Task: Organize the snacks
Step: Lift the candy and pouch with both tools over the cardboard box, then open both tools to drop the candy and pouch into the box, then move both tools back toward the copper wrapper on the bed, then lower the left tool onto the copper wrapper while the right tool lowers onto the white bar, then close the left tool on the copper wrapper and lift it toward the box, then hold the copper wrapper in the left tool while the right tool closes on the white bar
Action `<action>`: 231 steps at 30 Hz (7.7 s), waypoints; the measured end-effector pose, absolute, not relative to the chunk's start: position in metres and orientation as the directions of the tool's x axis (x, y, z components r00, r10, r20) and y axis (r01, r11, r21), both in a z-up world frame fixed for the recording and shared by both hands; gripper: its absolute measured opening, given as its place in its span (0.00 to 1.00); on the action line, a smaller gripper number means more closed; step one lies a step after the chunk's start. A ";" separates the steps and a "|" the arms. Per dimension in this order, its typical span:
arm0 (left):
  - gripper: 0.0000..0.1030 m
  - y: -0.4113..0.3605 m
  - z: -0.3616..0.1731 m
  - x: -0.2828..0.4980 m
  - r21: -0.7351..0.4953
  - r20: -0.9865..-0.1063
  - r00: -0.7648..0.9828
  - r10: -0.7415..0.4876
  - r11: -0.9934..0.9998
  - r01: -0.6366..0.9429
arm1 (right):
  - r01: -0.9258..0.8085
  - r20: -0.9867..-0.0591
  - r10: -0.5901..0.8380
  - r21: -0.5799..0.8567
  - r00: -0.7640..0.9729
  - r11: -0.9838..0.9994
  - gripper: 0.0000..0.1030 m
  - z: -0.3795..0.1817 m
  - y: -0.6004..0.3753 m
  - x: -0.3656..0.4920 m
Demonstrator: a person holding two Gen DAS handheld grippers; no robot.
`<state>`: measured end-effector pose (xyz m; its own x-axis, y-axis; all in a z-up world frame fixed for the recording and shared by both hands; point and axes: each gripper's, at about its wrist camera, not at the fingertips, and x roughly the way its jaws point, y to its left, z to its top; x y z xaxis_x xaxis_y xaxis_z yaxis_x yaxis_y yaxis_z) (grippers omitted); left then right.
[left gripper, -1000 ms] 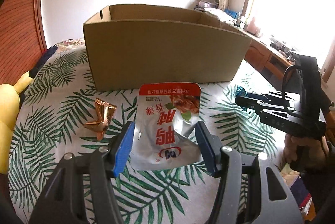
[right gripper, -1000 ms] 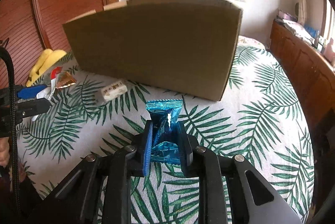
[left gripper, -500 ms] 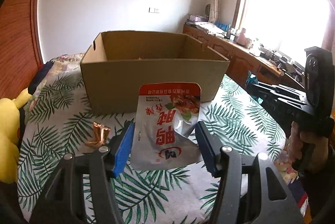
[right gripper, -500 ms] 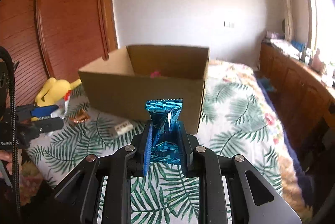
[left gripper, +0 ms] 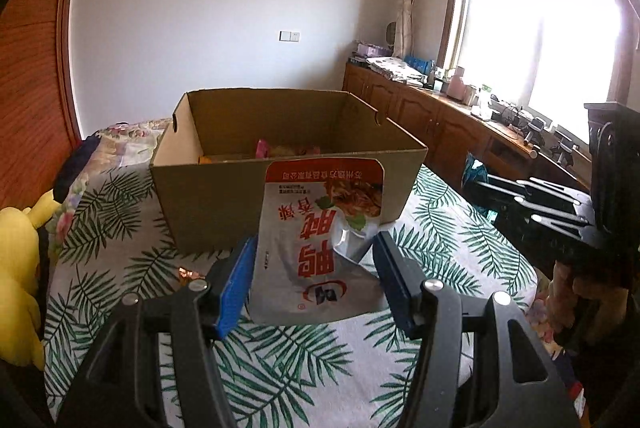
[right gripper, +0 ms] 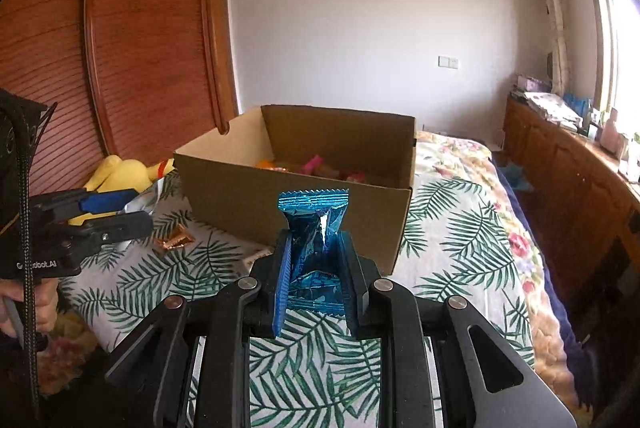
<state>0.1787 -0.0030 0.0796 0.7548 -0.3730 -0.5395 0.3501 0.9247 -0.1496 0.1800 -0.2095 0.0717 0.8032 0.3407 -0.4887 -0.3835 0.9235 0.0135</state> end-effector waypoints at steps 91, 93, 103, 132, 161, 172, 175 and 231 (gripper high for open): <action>0.71 0.031 0.112 0.263 -0.062 -0.543 0.805 -0.241 0.967 0.247 | -0.438 -0.525 0.387 0.031 0.758 0.899 0.31 0.098 -0.144 0.237; 0.71 0.037 0.103 0.255 -0.060 -0.552 0.800 -0.236 0.968 0.244 | -0.454 -0.529 0.402 0.034 0.748 0.890 0.31 0.093 -0.141 0.229; 0.71 0.060 0.071 0.226 -0.050 -0.583 0.784 -0.212 0.973 0.226 | -0.499 -0.577 0.419 0.024 0.701 0.866 0.31 0.059 -0.124 0.210; 0.71 0.075 -0.029 0.238 -0.002 -0.713 0.690 -0.122 0.985 0.172 | -0.419 -0.726 0.355 0.101 0.589 0.902 0.43 -0.017 -0.114 0.256; 0.70 0.068 -0.041 0.261 -0.034 -0.761 0.637 -0.125 0.988 0.152 | -0.349 -0.770 0.267 0.062 0.579 0.935 0.47 -0.027 -0.102 0.279; 0.51 0.073 -0.045 0.260 -0.071 -0.759 0.633 -0.151 0.986 0.149 | -0.374 -0.781 0.246 0.018 0.574 0.927 0.33 -0.030 -0.090 0.273; 0.40 0.074 -0.044 0.257 -0.092 -0.748 0.639 -0.177 0.982 0.165 | -0.377 -0.785 0.244 0.015 0.570 0.926 0.30 -0.030 -0.095 0.269; 0.22 0.005 0.069 0.220 -0.023 -0.559 0.774 -0.297 0.939 0.343 | -0.420 -0.576 0.338 -0.010 0.744 0.908 0.22 0.089 -0.174 0.188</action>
